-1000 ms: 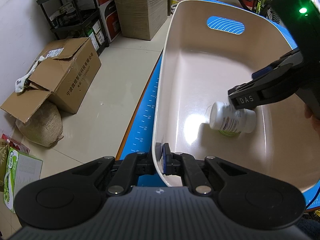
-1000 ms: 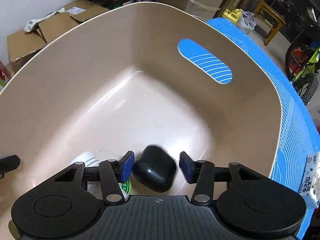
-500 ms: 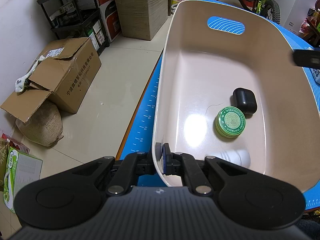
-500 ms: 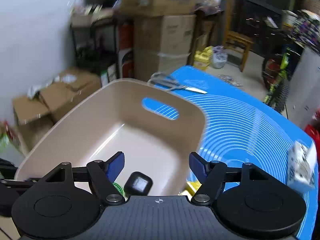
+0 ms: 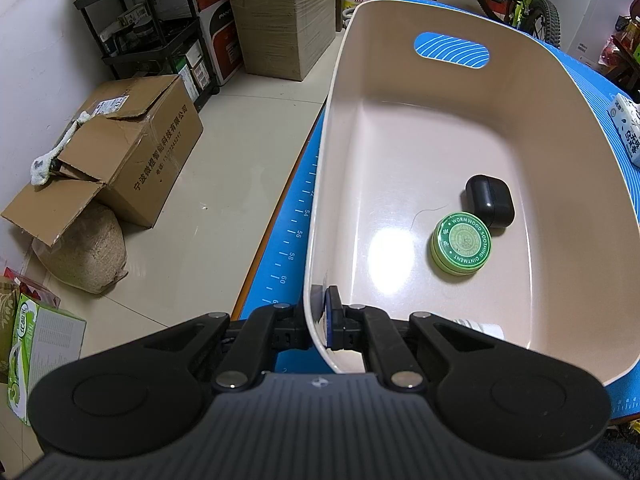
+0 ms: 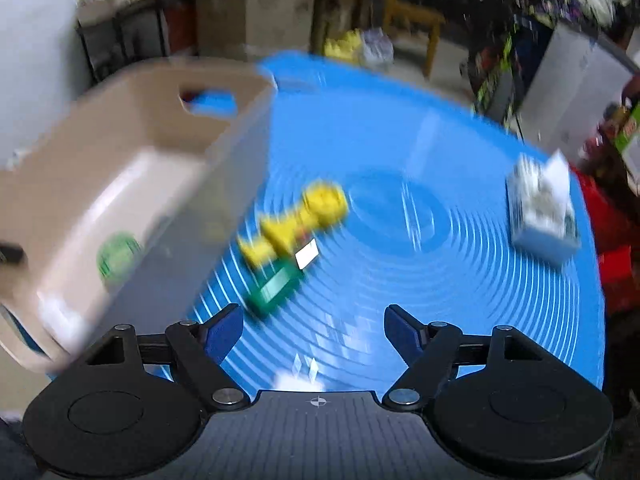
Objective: Organize rigid objects
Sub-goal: 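Grasp the white USB charger with the right tool, then place the white charger into the bin with the right tool, then grasp the green bottle with the right tool, then lower the green bottle into the bin with the right tool and release, then grasp the yellow plastic tool with the right tool, then drop the yellow plastic tool into the bin with the right tool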
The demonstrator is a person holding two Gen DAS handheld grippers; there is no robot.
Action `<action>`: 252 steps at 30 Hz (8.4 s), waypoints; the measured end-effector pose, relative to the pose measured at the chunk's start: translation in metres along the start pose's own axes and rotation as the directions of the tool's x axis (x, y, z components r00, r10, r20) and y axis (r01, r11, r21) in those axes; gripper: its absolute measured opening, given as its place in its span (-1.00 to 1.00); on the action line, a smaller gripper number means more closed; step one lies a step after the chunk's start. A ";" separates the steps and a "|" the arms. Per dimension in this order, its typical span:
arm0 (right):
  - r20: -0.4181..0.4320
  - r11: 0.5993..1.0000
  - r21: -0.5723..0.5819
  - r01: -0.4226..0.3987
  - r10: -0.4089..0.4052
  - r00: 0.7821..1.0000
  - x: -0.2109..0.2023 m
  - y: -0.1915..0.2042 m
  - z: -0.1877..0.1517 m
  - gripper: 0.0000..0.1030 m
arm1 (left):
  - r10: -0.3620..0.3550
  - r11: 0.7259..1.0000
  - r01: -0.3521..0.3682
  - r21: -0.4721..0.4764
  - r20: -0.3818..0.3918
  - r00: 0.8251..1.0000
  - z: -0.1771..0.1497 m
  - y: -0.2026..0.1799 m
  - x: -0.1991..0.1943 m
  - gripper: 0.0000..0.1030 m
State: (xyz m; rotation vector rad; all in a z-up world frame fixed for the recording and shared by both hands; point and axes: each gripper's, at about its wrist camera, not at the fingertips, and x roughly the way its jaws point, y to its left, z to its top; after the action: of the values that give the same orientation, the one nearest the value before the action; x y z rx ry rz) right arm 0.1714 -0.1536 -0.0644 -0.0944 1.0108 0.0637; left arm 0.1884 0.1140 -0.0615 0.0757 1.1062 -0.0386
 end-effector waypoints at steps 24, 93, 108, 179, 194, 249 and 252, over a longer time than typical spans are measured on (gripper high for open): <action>0.246 0.996 0.004 -0.086 0.083 0.966 -0.051 0.025 0.065 -0.18 | 0.001 1.000 -0.001 -0.004 0.000 1.000 0.000 0.001 0.000 -0.84; -0.051 0.989 0.145 0.026 -0.019 0.999 0.085 0.020 0.039 0.12 | -0.002 1.000 0.002 0.008 -0.005 1.000 0.001 -0.002 0.002 -0.84; 0.038 0.967 0.253 0.040 -0.051 0.998 0.055 0.001 0.033 -0.34 | -0.008 1.000 0.008 0.004 -0.006 1.000 0.002 0.001 0.002 -0.84; 0.141 0.999 0.014 0.043 -0.044 0.989 0.016 0.005 0.133 0.48 | -0.010 1.000 0.010 0.001 -0.006 1.000 -0.001 0.002 0.001 -0.84; -0.003 0.967 0.254 -0.035 0.037 0.999 0.115 -0.016 0.108 0.48 | -0.004 1.000 0.004 0.019 -0.006 1.000 0.000 0.000 0.002 -0.84; 0.213 0.966 -0.242 -0.090 0.143 0.966 0.006 0.139 0.088 0.03 | 0.017 1.000 -0.017 -0.006 0.012 1.000 -0.002 -0.001 0.001 -0.83; 0.161 0.967 -0.243 -0.078 0.120 0.980 0.020 0.146 0.084 0.03 | 0.020 1.000 -0.020 -0.010 0.014 1.000 -0.002 -0.002 0.001 -0.83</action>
State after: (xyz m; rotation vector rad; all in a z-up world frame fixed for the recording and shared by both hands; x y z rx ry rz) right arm 0.2391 0.0011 -0.0443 -0.2512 0.8292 0.2801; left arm 0.1865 0.1121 -0.0632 0.0772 1.0914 -0.0161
